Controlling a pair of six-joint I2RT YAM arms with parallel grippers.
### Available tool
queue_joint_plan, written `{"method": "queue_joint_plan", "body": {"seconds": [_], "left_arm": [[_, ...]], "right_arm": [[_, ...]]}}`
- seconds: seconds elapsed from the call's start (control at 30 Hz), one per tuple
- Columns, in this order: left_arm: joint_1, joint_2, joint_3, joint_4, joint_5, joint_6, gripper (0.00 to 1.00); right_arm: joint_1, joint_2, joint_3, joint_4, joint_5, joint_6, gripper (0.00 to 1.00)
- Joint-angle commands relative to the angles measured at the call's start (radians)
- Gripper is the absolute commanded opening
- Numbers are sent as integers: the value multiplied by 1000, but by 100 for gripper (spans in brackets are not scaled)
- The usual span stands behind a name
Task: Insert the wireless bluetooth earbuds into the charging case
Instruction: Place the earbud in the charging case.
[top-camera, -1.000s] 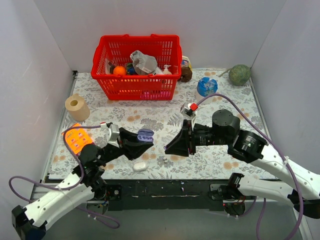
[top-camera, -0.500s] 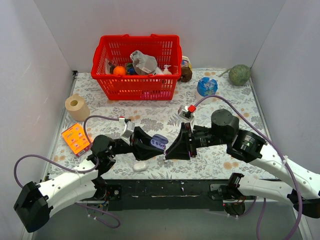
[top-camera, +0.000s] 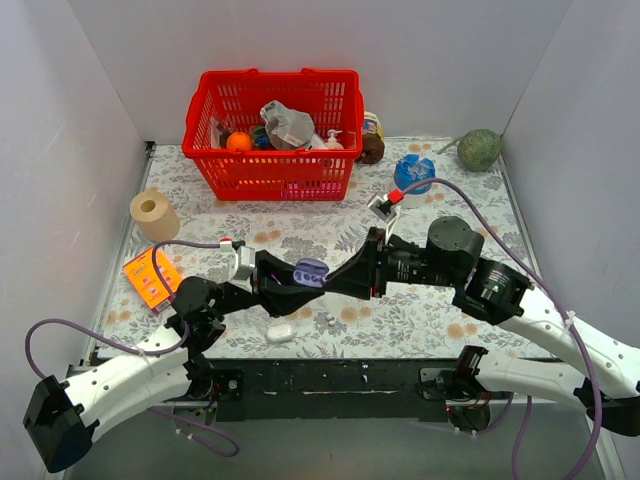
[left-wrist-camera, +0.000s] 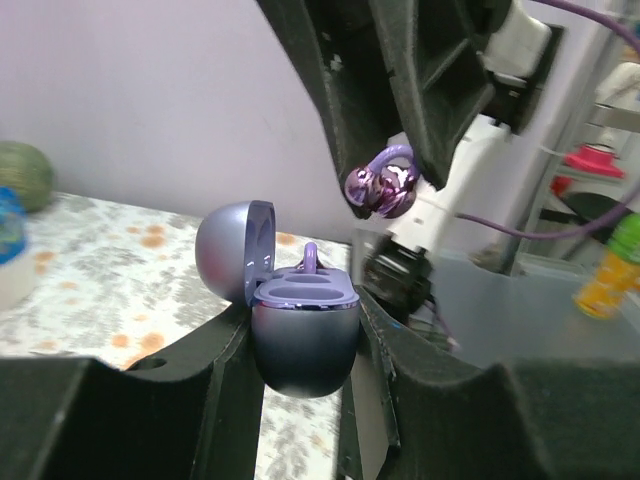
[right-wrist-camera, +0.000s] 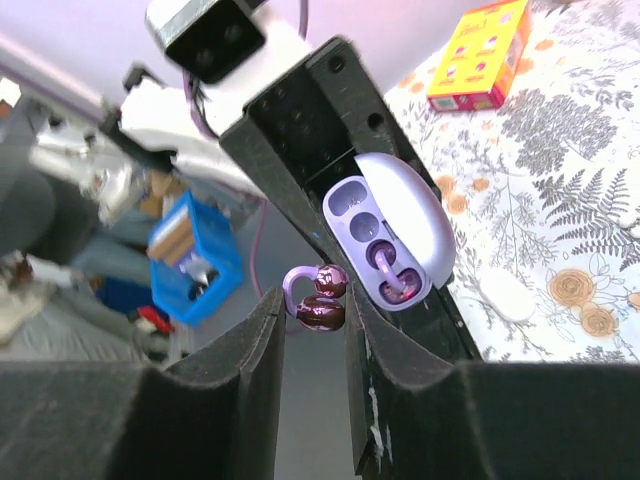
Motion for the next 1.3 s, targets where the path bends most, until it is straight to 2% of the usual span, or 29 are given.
{"method": "queue_joint_plan", "body": {"seconds": [0.0,0.13,0.3,0.43,0.57,0.83,1.03,1.27], "left_arm": [[-14,-28,-5,-16,-261,174,0],[-19,-1,-16,31,-418,273,0],[-24,79,-22,152,-532,334,0],[-28,183,-29,285,-595,337,0],[-45,269,-24,379,-648,338,0],[-64,420,7,588,-662,317,0],[-76,518,50,668,-658,294,0],[-85,552,56,700,-661,285,0]], "right_arm": [[-1,-39,26,92,224,172,4],[-2,-62,3,115,356,300,4],[6,-24,52,121,494,432,3],[29,74,171,41,548,456,2],[33,117,213,-28,599,485,2],[33,166,274,-196,685,544,1],[33,203,311,-261,720,574,1],[32,237,322,-298,741,596,1]]}}
